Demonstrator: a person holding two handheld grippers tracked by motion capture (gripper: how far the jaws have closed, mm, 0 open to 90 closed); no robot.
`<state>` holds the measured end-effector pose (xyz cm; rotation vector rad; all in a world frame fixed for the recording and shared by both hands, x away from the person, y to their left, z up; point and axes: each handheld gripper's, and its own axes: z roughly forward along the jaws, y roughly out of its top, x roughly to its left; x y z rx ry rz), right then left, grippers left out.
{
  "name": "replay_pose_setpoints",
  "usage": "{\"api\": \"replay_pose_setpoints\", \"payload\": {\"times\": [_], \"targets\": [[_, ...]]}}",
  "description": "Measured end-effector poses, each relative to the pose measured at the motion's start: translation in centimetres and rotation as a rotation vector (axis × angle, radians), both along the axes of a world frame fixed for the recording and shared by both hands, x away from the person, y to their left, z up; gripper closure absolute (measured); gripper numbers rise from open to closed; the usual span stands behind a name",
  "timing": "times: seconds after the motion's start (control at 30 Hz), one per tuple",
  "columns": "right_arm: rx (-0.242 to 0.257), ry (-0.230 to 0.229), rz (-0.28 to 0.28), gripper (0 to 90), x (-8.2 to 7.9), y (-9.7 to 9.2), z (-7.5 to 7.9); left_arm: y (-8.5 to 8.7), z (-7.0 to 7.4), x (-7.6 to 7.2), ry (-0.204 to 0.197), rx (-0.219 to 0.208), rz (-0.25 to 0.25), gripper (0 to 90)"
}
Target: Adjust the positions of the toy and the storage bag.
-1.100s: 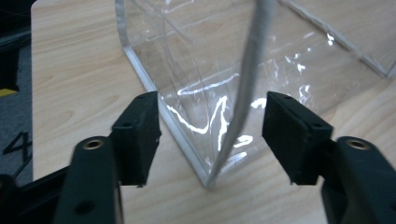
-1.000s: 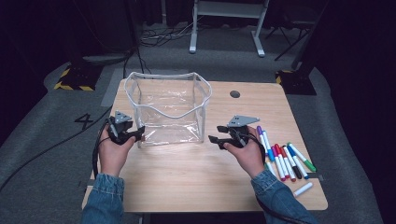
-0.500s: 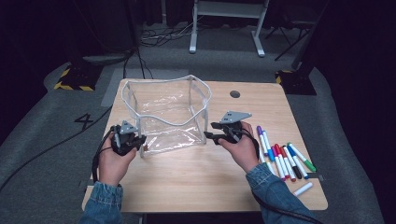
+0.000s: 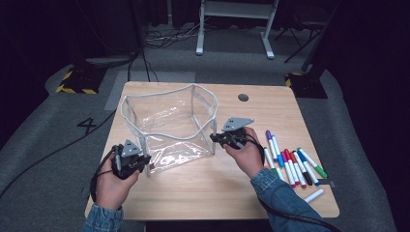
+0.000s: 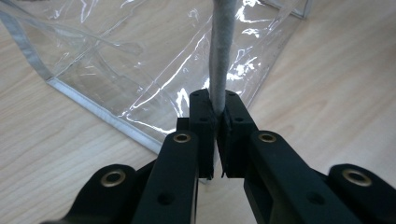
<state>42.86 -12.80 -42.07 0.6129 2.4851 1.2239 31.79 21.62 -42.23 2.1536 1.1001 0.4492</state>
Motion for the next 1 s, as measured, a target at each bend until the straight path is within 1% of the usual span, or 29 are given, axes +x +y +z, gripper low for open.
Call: {"api": "replay_pose_setpoints", "payload": {"times": [0.03,0.07,0.1,0.13,0.17,0.2,0.23,0.27,0.4,0.43,0.47,0.5,0.53,0.57,0.6,0.63,0.67,0.73,0.77,0.87,0.9,0.93,0.97,1.0], "targets": [[-0.005,0.002,0.000,87.5,-0.5,-0.2,0.1,-0.2,0.0,-0.2,0.002,0.006,-0.006,84.9],[-0.005,0.002,0.000,87.5,-0.5,-0.2,0.1,-0.2,0.0,-0.2,0.002,0.006,-0.006,84.9],[-0.008,0.004,-0.001,87.5,-1.1,-0.5,0.2,-0.4,0.1,-0.5,0.003,0.008,-0.018,84.9],[-0.006,0.004,-0.003,87.5,-1.7,-0.9,0.2,-0.5,0.1,-0.7,0.004,0.008,-0.032,84.8],[-0.003,0.018,-0.006,87.5,-2.8,-1.8,0.1,-0.7,0.0,-1.0,0.002,-0.002,-0.049,85.1],[-0.001,0.025,-0.007,87.5,-3.2,-2.1,0.1,-0.9,0.0,-1.1,0.004,-0.009,-0.063,85.2],[-0.001,0.025,-0.007,87.5,-3.2,-2.1,0.1,-0.9,0.0,-1.1,0.004,-0.009,-0.063,85.2],[-0.006,0.033,-0.013,87.5,-4.6,-3.3,0.1,-1.5,0.0,-1.4,0.023,-0.032,-0.094,85.4],[-0.016,0.045,-0.021,87.5,-6.9,-5.4,0.3,-3.1,0.2,-1.8,0.034,-0.031,-0.165,85.5],[-0.016,0.045,-0.021,87.5,-6.9,-5.4,0.3,-3.1,0.2,-1.8,0.034,-0.031,-0.165,85.5],[-0.015,0.051,-0.026,87.5,-7.5,-6.1,0.4,-3.6,0.2,-1.8,0.034,-0.037,-0.186,85.5],[-0.002,0.065,-0.038,87.4,-8.7,-7.6,0.4,-4.4,0.3,-1.9,0.038,-0.040,-0.219,85.3],[0.002,0.074,-0.045,87.5,-9.1,-8.1,0.4,-5.0,0.4,-1.9,0.037,-0.041,-0.242,85.3],[0.002,0.074,-0.045,87.5,-9.1,-8.1,0.4,-5.0,0.4,-1.9,0.037,-0.041,-0.242,85.1],[0.006,0.077,-0.051,87.4,-9.7,-9.0,0.4,-5.4,0.3,-1.9,0.042,-0.045,-0.260,85.1],[0.015,0.089,-0.064,87.4,-10.7,-10.2,0.4,-6.2,0.3,-2.0,0.048,-0.043,-0.294,85.1],[0.017,0.093,-0.068,87.4,-11.1,-10.6,0.3,-6.6,0.2,-2.1,0.051,-0.041,-0.315,85.0],[0.028,0.099,-0.080,87.3,-12.1,-11.7,0.2,-7.4,0.1,-2.2,0.069,-0.056,-0.347,84.9],[0.030,0.101,-0.085,87.3,-12.5,-12.1,0.2,-7.5,0.0,-2.2,0.069,-0.061,-0.366,84.8],[0.043,0.116,-0.092,87.2,-13.8,-13.2,0.2,-7.9,-0.1,-2.3,0.083,-0.084,-0.400,84.8],[0.046,0.117,-0.094,87.3,-14.2,-13.5,0.2,-8.1,-0.1,-2.5,0.089,-0.087,-0.409,84.7],[0.046,0.117,-0.094,87.3,-14.2,-13.5,0.2,-8.1,-0.1,-2.5,0.089,-0.087,-0.409,84.7],[0.046,0.117,-0.099,87.3,-15.1,-14.0,0.2,-8.6,0.0,-2.7,0.087,-0.079,-0.432,84.7],[0.047,0.116,-0.099,87.3,-15.3,-14.2,0.1,-8.8,0.0,-2.9,0.090,-0.079,-0.441,84.6]]}}
